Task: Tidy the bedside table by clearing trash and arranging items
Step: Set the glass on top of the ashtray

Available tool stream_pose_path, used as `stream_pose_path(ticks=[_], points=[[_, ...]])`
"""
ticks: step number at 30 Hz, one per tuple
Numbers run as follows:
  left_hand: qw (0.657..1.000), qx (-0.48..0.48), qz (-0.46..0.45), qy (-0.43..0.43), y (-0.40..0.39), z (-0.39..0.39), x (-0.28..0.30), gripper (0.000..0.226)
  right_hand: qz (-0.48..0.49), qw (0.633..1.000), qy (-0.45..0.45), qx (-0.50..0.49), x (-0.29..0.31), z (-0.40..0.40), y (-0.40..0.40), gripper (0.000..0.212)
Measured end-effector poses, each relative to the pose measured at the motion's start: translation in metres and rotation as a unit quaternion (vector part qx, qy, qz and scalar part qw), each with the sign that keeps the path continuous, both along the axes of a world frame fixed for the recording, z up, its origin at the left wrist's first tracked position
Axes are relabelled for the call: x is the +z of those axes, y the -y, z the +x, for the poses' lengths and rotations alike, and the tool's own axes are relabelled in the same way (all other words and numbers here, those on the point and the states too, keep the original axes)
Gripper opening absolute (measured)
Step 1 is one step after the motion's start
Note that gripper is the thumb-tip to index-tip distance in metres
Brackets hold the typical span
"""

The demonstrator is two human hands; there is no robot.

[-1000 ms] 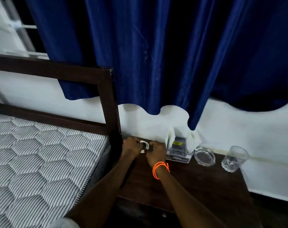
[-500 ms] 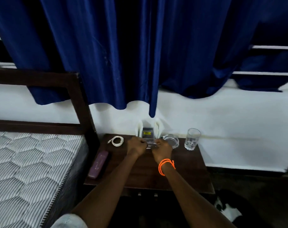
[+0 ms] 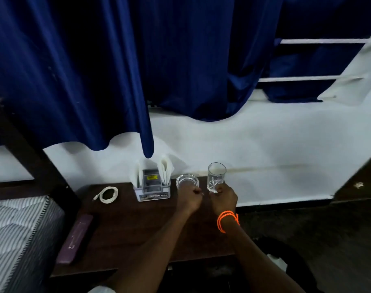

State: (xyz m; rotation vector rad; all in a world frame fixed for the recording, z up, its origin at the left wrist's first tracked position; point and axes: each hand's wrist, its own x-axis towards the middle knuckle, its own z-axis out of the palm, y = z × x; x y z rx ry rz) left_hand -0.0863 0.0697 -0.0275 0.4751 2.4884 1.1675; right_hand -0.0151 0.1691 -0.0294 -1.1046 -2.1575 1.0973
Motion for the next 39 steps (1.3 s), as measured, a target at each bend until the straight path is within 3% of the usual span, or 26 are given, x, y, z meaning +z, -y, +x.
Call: stream_pose_path(ticks=[4,9,14,22,39], points=[[0.999,0.005,0.044,0.002,-0.032,-0.011,-0.005,0.037,-0.018,1.000,0.004,-0.022,-0.011,-0.013,-0.032,0.032],[0.994,-0.029,0.098,-0.029,-0.062,-0.037,-0.024,0.052,-0.043,0.999,0.007,0.026,-0.017,-0.022,-0.055,0.070],[0.993,-0.049,0.106,-0.034,-0.068,-0.037,-0.017,0.063,-0.029,0.998,-0.030,0.049,-0.016,-0.028,-0.061,0.061],[0.989,-0.039,0.125,-0.069,-0.072,-0.041,-0.009,0.053,-0.019,0.997,-0.059,0.036,-0.008,-0.028,-0.062,0.036],[0.981,0.001,0.159,-0.106,-0.023,-0.073,0.054,0.048,-0.007,0.992,-0.086,0.091,0.053,-0.067,-0.023,0.054]])
